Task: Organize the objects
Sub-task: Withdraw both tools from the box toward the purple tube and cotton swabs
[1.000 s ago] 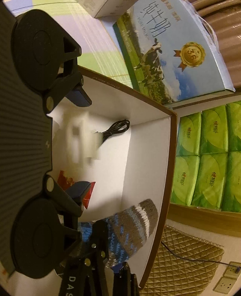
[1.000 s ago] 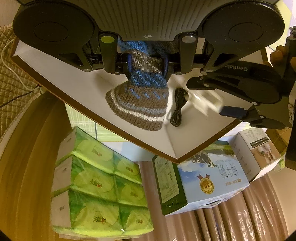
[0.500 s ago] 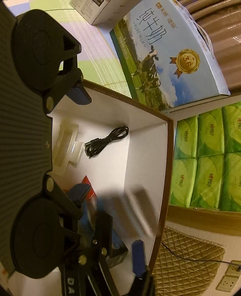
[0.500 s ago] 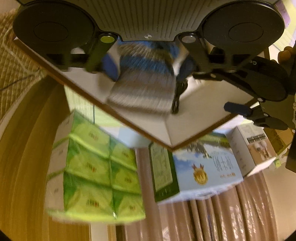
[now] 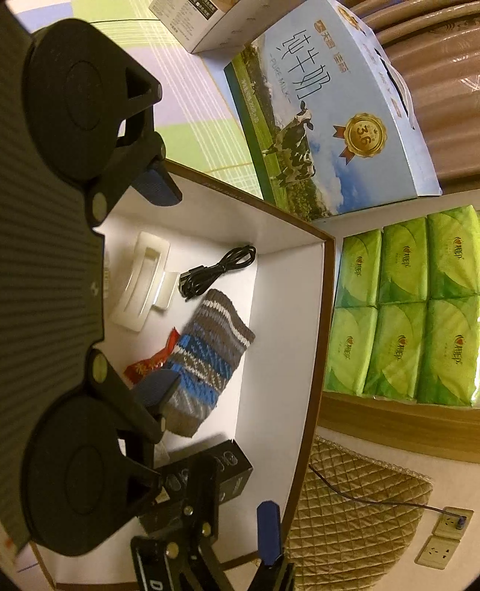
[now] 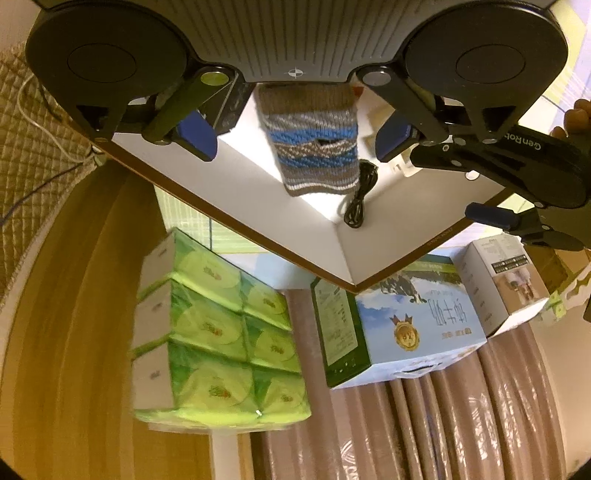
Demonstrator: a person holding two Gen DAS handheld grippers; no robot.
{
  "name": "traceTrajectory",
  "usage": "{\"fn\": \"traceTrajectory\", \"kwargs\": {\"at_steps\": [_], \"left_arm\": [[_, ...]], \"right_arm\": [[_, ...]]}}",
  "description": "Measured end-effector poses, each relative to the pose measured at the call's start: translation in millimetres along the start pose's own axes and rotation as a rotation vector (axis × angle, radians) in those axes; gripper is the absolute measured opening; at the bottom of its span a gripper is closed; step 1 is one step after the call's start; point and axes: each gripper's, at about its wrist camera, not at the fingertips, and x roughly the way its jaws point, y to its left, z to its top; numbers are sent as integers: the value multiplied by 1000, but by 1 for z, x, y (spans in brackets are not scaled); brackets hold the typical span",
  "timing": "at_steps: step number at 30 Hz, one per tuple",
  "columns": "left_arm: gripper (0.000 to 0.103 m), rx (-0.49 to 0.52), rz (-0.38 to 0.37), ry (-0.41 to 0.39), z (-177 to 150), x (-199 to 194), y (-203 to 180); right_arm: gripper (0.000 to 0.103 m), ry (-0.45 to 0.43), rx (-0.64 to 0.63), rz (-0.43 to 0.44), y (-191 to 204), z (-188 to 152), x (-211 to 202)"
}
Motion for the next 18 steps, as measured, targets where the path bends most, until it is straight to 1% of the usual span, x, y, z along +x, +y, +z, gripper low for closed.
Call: {"fn": "traceTrajectory", "kwargs": {"at_steps": [5,14,18], "left_arm": [[96,-9,-17,-5,-6,-16,-5],[97,-38,-49,-35,-19,-48,-15],[97,-52,-54,-50,-25,-64,-17]], "right_arm": [[94,3,35,-16,-1,-8,-18],[96,3,116,-24,2,-25,-46],[96,-11,144,-22,6,-30,-60]]}}
